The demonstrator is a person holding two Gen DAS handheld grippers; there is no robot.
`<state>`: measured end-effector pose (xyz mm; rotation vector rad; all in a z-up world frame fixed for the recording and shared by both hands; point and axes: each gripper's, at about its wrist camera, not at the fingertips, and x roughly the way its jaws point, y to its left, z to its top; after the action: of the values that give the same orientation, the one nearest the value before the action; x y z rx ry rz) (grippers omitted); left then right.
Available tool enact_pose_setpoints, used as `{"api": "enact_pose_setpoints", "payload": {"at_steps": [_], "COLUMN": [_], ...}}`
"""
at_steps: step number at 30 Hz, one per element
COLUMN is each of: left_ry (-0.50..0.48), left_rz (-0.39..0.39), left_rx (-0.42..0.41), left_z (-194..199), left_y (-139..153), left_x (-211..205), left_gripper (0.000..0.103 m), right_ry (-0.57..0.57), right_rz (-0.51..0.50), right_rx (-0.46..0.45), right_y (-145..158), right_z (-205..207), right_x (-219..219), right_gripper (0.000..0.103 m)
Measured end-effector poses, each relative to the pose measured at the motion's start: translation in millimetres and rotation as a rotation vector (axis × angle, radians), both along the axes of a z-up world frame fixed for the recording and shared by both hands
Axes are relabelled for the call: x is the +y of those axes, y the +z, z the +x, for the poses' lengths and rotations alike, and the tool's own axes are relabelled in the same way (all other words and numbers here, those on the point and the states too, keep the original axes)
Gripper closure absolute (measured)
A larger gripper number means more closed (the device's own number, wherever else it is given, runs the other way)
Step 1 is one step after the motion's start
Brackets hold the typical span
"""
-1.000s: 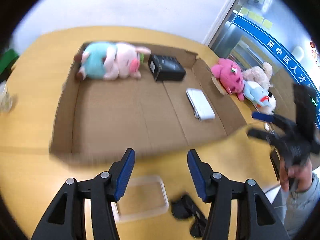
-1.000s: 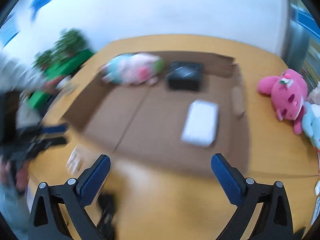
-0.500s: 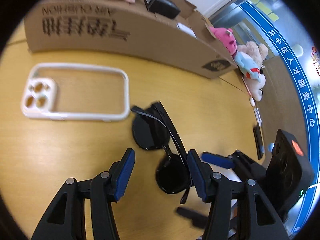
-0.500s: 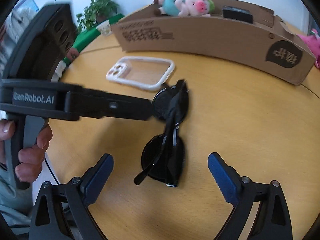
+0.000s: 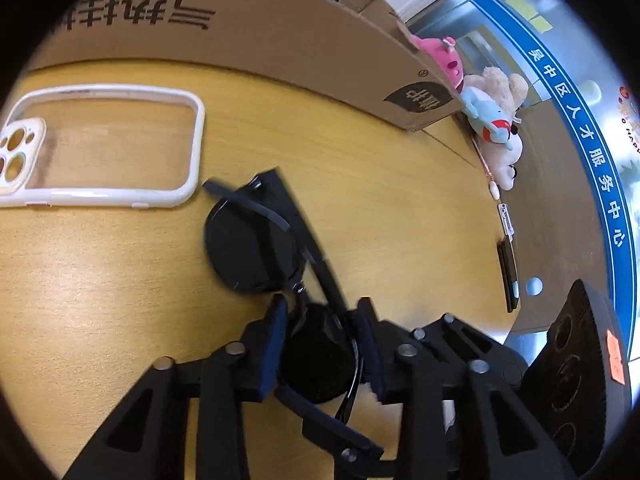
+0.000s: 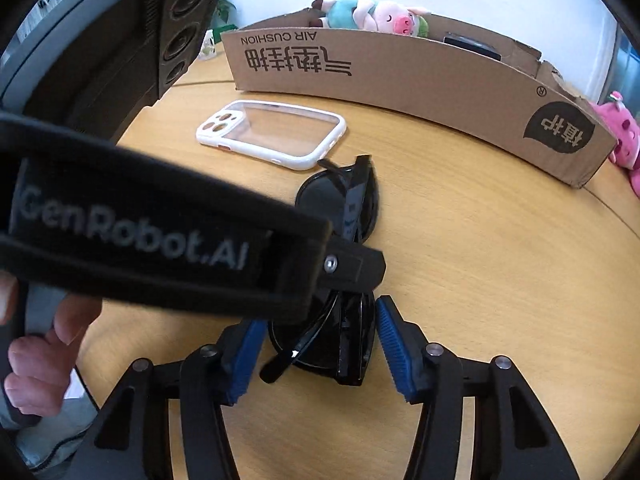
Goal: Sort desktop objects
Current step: 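Close both grippers on the black sunglasses on the table, then lift the sunglasses with both grippers and carry them over the box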
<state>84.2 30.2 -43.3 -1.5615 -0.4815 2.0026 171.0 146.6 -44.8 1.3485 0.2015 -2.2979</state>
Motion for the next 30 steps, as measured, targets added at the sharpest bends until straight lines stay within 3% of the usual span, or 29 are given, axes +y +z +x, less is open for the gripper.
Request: {"api": "enact_pose_setpoints", "payload": {"at_steps": [1, 8, 13, 19, 24, 30], "left_ry": [-0.007, -0.022, -0.039, -0.061, -0.091, -0.118], "left_rz": [0.013, 0.012, 0.007, 0.019, 0.006, 0.001], "left_rx": [-0.007, -0.007, 0.053, 0.153, 0.272, 0.411], "left_z": [0, 2, 4, -2, -15, -48], "left_y": [0, -1, 17, 56, 103, 166], "left_x": [0, 10, 16, 16, 17, 13], "left_gripper": [0.093, 0.095, 0.096, 0.096, 0.096, 0.096], "right_ry": [0.0, -0.018, -0.045, -0.053, -0.054, -0.046], "right_rz": [-0.014, -0.063, -0.119, -0.161, -0.196, -0.207], "right_rx": [-0.002, -0.022, 0.0, 0.1, 0.189, 0.298], "right_y": [-1, 3, 15, 49, 96, 159], "right_z": [0, 1, -1, 3, -9, -54], "right_x": [0, 5, 15, 22, 23, 14], "right_gripper": [0.07, 0.07, 0.074, 0.076, 0.076, 0.076]}}
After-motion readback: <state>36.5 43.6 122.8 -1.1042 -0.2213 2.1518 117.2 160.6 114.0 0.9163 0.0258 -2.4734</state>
